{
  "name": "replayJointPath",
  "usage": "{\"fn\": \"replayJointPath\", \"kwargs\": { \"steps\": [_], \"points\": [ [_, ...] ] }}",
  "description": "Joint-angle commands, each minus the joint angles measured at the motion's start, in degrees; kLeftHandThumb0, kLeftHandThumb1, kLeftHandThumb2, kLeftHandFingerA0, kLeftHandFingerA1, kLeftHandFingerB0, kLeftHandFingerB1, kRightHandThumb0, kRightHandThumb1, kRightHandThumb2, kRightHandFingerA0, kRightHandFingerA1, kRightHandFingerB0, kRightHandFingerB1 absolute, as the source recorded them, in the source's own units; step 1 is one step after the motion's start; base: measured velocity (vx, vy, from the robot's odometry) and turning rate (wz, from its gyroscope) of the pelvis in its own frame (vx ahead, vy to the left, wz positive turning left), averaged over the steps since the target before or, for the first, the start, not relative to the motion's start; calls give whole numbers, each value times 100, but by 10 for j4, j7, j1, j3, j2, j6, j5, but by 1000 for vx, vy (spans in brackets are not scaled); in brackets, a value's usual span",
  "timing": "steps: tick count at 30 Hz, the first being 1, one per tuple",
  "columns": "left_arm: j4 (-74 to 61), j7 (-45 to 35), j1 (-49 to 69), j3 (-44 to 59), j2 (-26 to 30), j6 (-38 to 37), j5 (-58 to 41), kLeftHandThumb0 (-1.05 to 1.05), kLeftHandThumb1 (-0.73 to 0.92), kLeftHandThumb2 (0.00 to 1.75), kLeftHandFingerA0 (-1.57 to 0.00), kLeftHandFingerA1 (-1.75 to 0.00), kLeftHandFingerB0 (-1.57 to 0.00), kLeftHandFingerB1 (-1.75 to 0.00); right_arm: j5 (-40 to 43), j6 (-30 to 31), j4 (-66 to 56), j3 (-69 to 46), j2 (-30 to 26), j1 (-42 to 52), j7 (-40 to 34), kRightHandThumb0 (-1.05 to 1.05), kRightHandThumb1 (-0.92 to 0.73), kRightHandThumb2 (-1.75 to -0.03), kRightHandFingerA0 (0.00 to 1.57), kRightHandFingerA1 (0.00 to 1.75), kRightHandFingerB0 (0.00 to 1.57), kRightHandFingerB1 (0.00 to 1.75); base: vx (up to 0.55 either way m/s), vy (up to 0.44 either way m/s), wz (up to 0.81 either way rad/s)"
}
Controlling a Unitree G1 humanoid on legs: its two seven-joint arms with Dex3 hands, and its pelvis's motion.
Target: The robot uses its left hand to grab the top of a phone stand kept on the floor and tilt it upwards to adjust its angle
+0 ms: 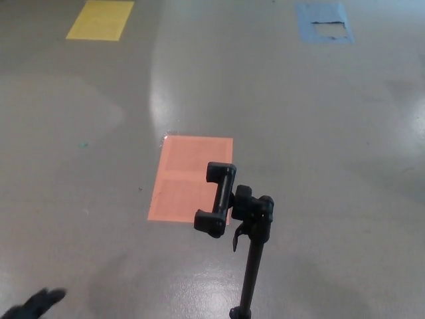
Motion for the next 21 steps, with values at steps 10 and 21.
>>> {"fn": "replayJointPath", "kwargs": {
  "steps": [10, 21],
  "points": [
    [-392, -20, -35, -13, 87, -83, 99, -73, 81, 67, -27, -32, 0, -8, 2, 8, 5, -7, -21, -36, 18, -68, -81, -65, 28, 39, 27, 32, 0, 0, 0],
    [-419, 8, -133, -35, 119, -83, 161, -78, 65, 98, -30, -50, 0, -15, -2, 15, 5, -3, -23, -58, 22, -68, -81, -65, 29, 37, 28, 31, 0, 0, 0]
  ]
}}
